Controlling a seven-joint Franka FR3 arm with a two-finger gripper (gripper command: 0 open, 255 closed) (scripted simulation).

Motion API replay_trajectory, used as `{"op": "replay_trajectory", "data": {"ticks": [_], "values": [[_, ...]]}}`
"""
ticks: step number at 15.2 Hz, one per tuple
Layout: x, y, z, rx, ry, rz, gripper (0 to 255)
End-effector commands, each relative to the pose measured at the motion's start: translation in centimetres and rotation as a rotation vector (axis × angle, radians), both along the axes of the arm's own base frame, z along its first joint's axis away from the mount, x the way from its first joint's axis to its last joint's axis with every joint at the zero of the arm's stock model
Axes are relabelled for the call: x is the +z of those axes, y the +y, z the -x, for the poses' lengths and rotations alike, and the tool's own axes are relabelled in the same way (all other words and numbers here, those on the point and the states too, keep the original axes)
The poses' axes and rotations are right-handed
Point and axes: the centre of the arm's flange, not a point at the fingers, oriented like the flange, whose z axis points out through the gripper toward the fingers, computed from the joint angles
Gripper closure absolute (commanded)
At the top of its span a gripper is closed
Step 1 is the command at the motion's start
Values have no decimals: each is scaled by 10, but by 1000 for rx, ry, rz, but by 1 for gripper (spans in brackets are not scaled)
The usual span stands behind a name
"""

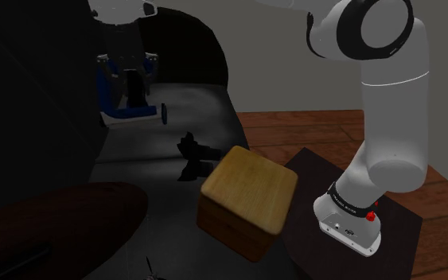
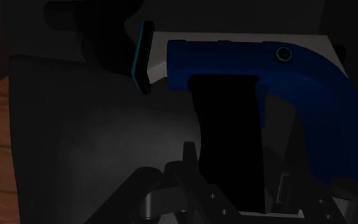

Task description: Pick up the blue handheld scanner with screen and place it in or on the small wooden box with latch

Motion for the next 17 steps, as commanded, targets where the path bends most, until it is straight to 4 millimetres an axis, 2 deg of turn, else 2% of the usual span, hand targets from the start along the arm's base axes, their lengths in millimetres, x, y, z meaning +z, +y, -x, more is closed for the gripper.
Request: {"op": "replay_trajectory", "data": {"ticks": [1,6,17], "values": [[11,-1,0,0,-1,0,255],[34,-1,0,0,-1,0,255],[34,-25,143,0,-1,0,255]]}}
